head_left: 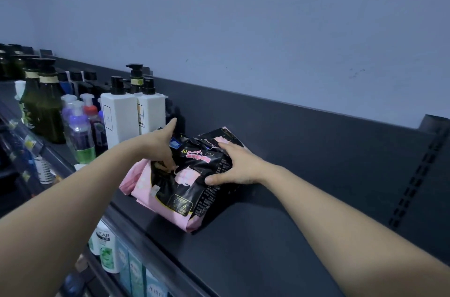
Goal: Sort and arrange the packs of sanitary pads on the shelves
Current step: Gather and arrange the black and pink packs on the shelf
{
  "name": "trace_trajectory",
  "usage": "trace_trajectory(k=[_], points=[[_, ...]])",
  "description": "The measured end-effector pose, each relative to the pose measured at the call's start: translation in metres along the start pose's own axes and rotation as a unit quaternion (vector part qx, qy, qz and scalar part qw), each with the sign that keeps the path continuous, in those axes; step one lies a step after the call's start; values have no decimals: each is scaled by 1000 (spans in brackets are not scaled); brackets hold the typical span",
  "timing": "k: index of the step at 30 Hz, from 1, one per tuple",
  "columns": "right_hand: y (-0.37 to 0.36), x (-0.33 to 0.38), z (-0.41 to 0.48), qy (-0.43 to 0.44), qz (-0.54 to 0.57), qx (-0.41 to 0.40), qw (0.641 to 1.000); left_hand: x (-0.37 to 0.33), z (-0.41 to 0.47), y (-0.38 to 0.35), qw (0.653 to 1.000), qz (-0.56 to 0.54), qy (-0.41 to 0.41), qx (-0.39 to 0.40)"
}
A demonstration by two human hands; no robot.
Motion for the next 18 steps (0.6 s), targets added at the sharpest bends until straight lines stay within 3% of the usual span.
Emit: trace_trajectory(k=[4,8,10,18], points=[[10,-16,-27,-41,-75,-10,996,-38,-12,-4,990,133,-35,-24],[31,-35,-75,-74,-124,-23,989,-84,-27,-24,959,266,-71,-73],[42,-44,-106,-91,-146,-22,985,-108,-34,-37,953,271,-104,-92],[87,-86,-261,-180,-170,-60,967,-222,-99,-113,947,239,-213,-43]])
Point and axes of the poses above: each hand's wrist, its own z-axis towards the middle knuckle, its own y-axis out of the back of the hand, x = y × z, the point moved 3 cm from there along z, towards the middle knuckle, and after that the axes turned 5 degrees about -z, right-handed, at the moved point
